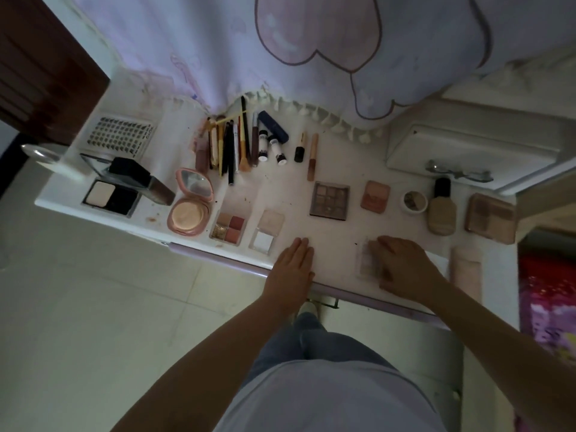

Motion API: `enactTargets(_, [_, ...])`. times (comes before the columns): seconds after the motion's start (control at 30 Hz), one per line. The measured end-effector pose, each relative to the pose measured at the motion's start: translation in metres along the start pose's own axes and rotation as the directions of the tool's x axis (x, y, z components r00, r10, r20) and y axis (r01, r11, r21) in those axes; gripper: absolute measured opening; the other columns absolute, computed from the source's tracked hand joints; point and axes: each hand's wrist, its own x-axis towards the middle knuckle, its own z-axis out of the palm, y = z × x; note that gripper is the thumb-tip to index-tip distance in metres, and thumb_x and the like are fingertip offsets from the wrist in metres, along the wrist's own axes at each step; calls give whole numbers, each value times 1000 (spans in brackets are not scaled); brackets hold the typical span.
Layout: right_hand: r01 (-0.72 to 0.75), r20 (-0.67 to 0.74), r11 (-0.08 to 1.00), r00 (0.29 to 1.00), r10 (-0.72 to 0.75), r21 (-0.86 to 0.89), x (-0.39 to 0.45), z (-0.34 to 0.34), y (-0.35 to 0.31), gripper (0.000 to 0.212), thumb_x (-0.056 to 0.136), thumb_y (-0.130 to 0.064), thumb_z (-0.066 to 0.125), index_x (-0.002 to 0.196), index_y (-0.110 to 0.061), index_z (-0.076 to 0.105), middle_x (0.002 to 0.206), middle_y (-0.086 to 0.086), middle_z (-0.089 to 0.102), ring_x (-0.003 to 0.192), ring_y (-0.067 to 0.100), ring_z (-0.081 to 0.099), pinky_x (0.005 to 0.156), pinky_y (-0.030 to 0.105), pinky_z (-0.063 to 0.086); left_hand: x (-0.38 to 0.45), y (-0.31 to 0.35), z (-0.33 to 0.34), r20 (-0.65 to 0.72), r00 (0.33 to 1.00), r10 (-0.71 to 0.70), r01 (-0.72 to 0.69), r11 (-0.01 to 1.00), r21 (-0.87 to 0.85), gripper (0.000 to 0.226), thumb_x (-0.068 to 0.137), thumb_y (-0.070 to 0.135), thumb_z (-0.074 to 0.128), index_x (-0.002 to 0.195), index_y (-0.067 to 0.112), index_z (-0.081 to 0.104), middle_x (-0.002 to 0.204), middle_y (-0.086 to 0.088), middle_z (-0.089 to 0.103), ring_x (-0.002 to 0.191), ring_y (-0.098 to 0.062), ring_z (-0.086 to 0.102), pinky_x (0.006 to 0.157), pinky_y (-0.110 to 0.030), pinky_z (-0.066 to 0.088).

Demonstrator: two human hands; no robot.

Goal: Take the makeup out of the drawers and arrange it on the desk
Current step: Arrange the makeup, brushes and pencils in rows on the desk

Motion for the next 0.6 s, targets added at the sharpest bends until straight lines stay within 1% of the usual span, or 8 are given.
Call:
enactTargets(0.07, [40,-73,999,997,-39,18,0,-1,0,72,21,-16,85,90,-2,67,79,16,67,59,31,65,56,38,54,-1,0,3,72,997,-25,23,1000,20,53,98,19,37,144,-1,19,154,-18,11,144,-31,12,118,-33,8])
enactTargets(0.13, [74,-89,997,994,-71,38,-4,-6,-3,70,21,-22,81,87,-4,68,75,14,67,57,29,65,57,41,55,0,-1,2,112,991,-74,79,996,-37,55,100,25,31,147,5,10,157,-11,0,146,-23,-1,118,-29,0])
enactTargets(0.23, [111,-113,976,989,-91,185,-17,-32,-26,68,46,-28,71,108,-1,62,101,21,64,87,38,65,77,41,53,-1,3,-19,169,981,-98,143,949,-282,66,94,36,46,146,11,17,157,-4,10,145,-18,11,117,-27,11])
enactTargets(0.3, [116,-146,955,986,-78,274,-25,-50,-40,68,72,-31,69,132,-8,44,134,13,45,124,31,42,103,28,32,-3,3,-38,231,969,-93,204,826,-525,74,86,33,61,146,18,20,154,0,21,139,-18,26,112,-28,26])
enactTargets(0.33, [119,-106,937,990,-89,329,-30,-58,-45,69,79,-32,67,137,-13,36,141,6,36,131,23,33,103,18,22,-5,3,-50,227,972,-56,186,772,-608,78,82,29,66,145,20,22,152,0,25,136,-17,30,108,-27,30])
enactTargets(0.4, [118,-117,892,990,-74,437,-36,-70,-54,70,79,-34,67,138,-20,32,145,-1,31,133,13,27,93,5,14,-12,1,-72,192,981,41,107,708,-698,83,77,18,72,144,18,24,149,-1,31,134,-13,34,107,-22,31])
enactTargets(0.5, [155,-184,864,980,-73,479,-45,-90,-69,74,73,-46,68,136,-23,36,145,-4,33,132,10,29,88,1,9,-20,-7,-103,161,976,146,47,581,-813,75,71,1,75,132,27,40,134,4,50,125,-5,45,109,-24,36])
enactTargets(0.6, [182,-277,821,960,-31,540,-51,-106,-84,64,71,-35,75,127,-19,50,137,-1,45,123,10,40,88,4,17,-30,-11,-122,118,982,150,43,427,-903,62,68,-18,68,103,30,52,103,17,58,92,13,61,83,-11,50])
